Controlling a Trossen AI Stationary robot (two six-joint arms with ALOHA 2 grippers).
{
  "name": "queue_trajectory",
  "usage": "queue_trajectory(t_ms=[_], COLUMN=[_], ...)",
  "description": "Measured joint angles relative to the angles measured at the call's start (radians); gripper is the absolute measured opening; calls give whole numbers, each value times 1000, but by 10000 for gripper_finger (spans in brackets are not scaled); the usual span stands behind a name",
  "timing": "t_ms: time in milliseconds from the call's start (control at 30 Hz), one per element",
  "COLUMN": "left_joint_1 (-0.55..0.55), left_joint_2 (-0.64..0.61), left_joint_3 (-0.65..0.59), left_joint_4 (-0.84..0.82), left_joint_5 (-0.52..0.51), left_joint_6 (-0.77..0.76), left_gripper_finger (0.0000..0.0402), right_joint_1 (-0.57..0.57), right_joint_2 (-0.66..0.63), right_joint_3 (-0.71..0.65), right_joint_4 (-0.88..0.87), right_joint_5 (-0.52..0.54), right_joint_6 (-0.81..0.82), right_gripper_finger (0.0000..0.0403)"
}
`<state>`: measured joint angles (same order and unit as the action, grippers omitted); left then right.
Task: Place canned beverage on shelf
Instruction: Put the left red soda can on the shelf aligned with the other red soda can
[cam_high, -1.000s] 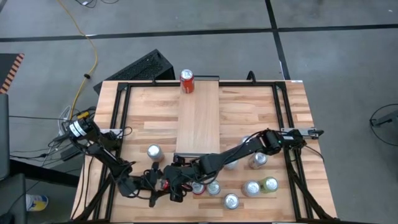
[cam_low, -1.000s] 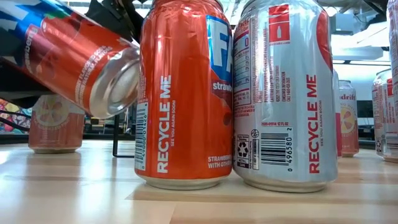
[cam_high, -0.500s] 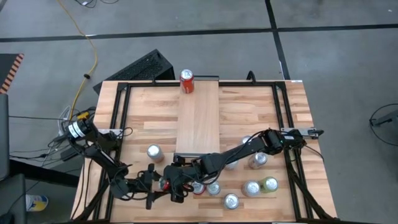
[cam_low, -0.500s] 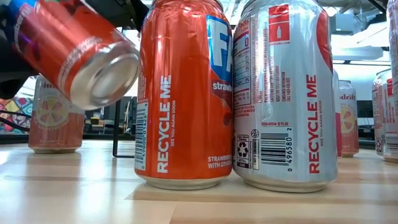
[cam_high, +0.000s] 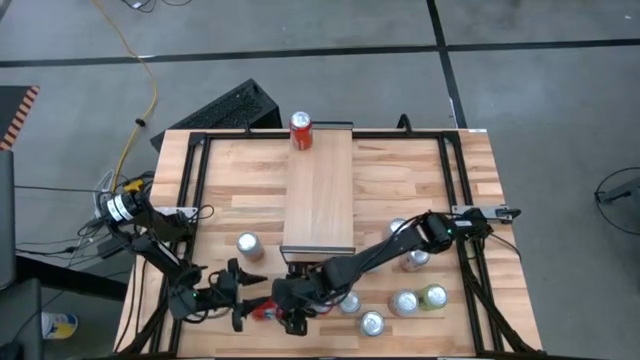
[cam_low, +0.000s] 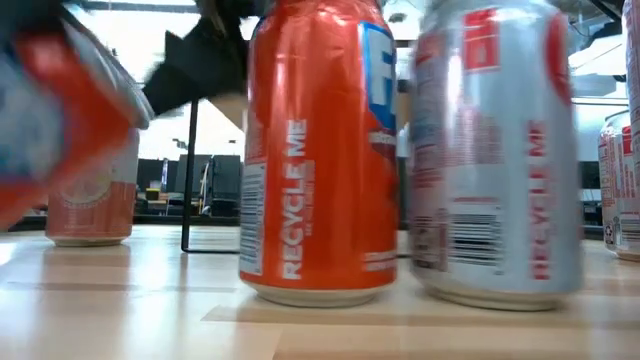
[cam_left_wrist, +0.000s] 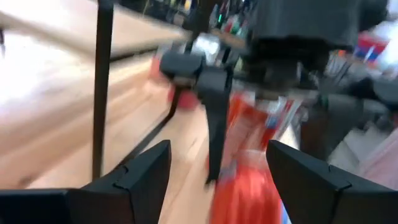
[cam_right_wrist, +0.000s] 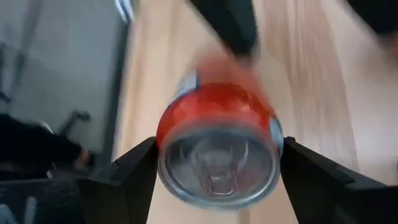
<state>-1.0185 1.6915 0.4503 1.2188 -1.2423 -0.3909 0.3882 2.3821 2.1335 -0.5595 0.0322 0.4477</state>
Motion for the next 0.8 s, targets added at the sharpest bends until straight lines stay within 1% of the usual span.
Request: queue_trajectory(t_ms=[67,133,367,500,633,800], left_joint_1=[10,13,-17,-51,-76,-82], left_joint_2=[-9,-3,-15,-50,-104,-162], left_joint_3=[3,1,0,0,0,0], left_joint_4=[33,17,1,-30,-150,-349], left_joint_5=[36,64,70,28,-4,15], left_joint_6=[36,45,18,22,-31,-184], left_gripper_finger=[250,251,251,251,252,252], right_joint_1=[-3,-4,-5,-6,-8,-10], right_joint_2=[-4,-5,-4,-4,-4,-4], right_joint_3=[2,2,1,1,21,93], right_joint_4=[10,6,1,0,-56,-148], right_joint_5=[-2,1,10,28,44,49], right_joint_6=[0,0,0,11,20,-9], right_gripper_finger=[290,290,290,290,290,290])
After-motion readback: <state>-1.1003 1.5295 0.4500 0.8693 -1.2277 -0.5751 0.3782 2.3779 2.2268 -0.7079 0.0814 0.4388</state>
